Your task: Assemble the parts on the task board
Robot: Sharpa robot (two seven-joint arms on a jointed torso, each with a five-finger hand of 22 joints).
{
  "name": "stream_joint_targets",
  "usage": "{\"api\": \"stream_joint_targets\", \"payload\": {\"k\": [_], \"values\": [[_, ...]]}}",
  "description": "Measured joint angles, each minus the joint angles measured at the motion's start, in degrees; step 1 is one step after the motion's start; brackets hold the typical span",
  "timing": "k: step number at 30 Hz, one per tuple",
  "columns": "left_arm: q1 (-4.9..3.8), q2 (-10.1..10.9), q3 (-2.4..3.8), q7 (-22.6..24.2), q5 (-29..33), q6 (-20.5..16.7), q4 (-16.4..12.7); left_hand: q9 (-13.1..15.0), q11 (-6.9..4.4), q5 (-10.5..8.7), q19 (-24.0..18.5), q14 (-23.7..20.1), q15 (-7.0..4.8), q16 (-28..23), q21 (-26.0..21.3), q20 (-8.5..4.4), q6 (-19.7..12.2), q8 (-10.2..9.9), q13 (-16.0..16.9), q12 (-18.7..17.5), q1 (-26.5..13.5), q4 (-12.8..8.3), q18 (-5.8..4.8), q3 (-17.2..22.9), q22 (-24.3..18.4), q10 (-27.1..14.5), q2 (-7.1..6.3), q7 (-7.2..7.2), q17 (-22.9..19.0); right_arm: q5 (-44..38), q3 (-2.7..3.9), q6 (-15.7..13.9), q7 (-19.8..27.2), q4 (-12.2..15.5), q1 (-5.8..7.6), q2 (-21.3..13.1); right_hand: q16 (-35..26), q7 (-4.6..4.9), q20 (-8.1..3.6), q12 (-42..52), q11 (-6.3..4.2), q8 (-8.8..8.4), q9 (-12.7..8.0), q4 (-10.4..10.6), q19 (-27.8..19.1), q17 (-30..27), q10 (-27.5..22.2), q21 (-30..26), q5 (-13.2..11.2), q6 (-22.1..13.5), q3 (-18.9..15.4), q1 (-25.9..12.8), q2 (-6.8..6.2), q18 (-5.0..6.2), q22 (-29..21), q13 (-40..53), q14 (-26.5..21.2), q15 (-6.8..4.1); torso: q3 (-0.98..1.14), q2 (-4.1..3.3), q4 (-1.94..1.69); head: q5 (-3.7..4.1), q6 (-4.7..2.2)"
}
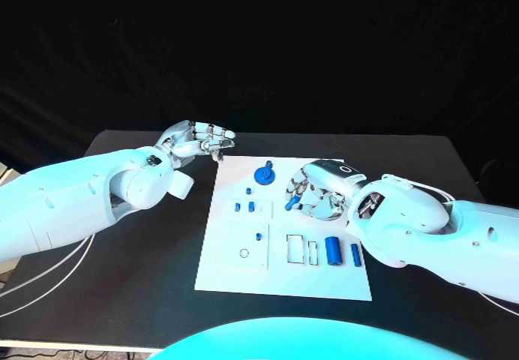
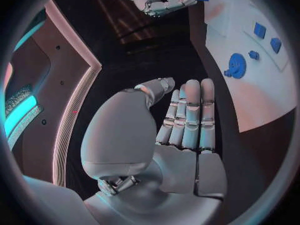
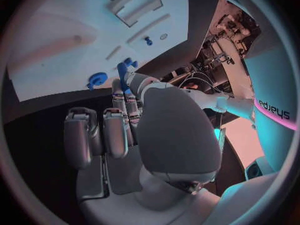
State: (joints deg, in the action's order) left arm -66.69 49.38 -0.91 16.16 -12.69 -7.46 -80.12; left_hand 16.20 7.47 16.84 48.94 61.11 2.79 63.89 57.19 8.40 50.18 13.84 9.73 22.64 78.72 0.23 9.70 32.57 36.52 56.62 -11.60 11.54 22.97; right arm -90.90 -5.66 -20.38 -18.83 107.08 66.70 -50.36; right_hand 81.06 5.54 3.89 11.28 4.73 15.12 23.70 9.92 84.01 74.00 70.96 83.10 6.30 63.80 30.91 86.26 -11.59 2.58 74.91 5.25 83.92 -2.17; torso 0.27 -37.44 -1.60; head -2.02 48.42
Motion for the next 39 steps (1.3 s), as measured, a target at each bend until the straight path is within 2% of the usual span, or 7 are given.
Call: {"api": "stream_joint_targets", "payload": {"k": [3,11,18,24,28,39], "values": [[0.01,-0.18,-0.01,0.00,0.04,0.00,0.06,0.00,0.00,0.00,0.00,0.00,0.00,0.00,0.00,0.00,0.00,0.00,0.00,0.00,0.00,0.00,0.00,0.00,0.00,0.00,0.00,0.00,0.00,0.68,-0.01,-0.30,0.18,0.53,-0.32,1.76,0.00,-0.08,0.00,-0.06,0.00,0.00,0.05,-0.02,0.00,0.00,0.00,0.00,0.00,-0.09,-0.01,-0.01,0.01,0.00,0.00,0.00,0.00,0.00,-0.01,0.00,-0.01,-0.27,-0.01],[0.03,-0.72,-0.03,0.00,0.16,0.03,0.24,0.00,0.00,0.00,0.00,0.00,0.00,0.00,0.00,0.00,0.00,0.00,0.00,0.00,0.00,0.00,0.00,0.00,0.00,0.00,0.00,0.00,0.00,1.43,-0.51,-0.69,1.05,0.04,-4.25,8.07,0.00,-0.07,0.00,-0.52,0.19,0.00,0.39,-0.36,0.00,-0.20,0.19,0.00,0.36,-0.13,0.60,-0.06,0.03,0.01,-0.01,0.00,0.00,0.01,-0.04,-0.08,-0.04,-1.23,-0.04],[0.05,-0.89,-0.05,-0.01,0.27,0.06,0.22,-0.05,0.00,0.00,0.00,0.00,0.00,0.00,0.00,0.00,0.00,0.00,0.00,0.28,0.00,0.00,0.00,0.00,0.00,0.00,0.00,0.00,0.01,1.33,-1.11,-0.72,1.92,-2.07,-6.33,11.27,-0.01,-0.14,0.01,-0.73,0.19,0.22,0.43,-0.51,0.00,-0.20,0.19,0.00,0.36,-0.25,0.75,-0.06,0.03,0.01,0.03,0.00,0.00,0.01,-0.08,-0.17,-0.08,-2.10,0.34],[0.05,-0.92,-0.05,-0.02,0.33,0.09,0.08,-0.06,0.00,0.00,0.00,0.00,0.00,0.00,0.00,0.00,0.00,0.00,0.00,0.32,0.00,0.00,0.00,0.00,0.00,0.00,0.00,0.00,0.01,0.96,-1.66,-0.49,2.29,-4.12,-7.47,12.68,-0.01,-0.12,0.01,-0.90,0.19,0.21,0.58,-0.58,0.00,-0.28,0.19,0.00,0.36,-0.30,0.83,-0.07,0.03,0.01,0.04,0.01,0.00,0.01,-0.09,-0.19,-0.03,-2.75,0.65],[0.05,-0.92,-0.05,-0.03,0.36,0.11,0.06,-0.06,0.00,0.00,0.00,0.00,0.00,0.00,0.00,0.00,0.00,0.00,0.00,0.32,0.00,0.00,0.00,0.00,0.00,0.00,0.00,0.00,0.01,0.30,-1.79,-0.27,2.30,-4.96,-7.95,13.33,-0.01,-0.08,0.01,-1.10,0.19,0.21,0.68,-0.59,0.00,-0.28,0.19,0.00,0.36,-0.29,0.82,-0.09,0.04,0.01,0.03,0.01,0.00,0.01,-0.04,-0.19,-0.01,-2.94,0.82],[0.05,-0.87,-0.06,-0.06,0.40,0.17,-0.01,-0.05,0.00,0.00,0.00,0.00,0.00,0.00,0.00,0.00,0.00,0.00,0.00,0.32,0.00,0.00,0.01,0.00,0.00,0.00,0.00,0.00,0.01,-2.27,-1.92,0.66,1.37,-6.13,-8.30,14.21,-0.01,0.07,0.01,-0.97,0.19,0.28,0.70,-0.99,0.00,-0.28,0.19,-0.01,0.70,-0.24,1.20,-0.65,-0.03,0.01,0.03,0.03,0.00,0.01,-0.01,-0.24,0.02,-3.09,1.12]]}}
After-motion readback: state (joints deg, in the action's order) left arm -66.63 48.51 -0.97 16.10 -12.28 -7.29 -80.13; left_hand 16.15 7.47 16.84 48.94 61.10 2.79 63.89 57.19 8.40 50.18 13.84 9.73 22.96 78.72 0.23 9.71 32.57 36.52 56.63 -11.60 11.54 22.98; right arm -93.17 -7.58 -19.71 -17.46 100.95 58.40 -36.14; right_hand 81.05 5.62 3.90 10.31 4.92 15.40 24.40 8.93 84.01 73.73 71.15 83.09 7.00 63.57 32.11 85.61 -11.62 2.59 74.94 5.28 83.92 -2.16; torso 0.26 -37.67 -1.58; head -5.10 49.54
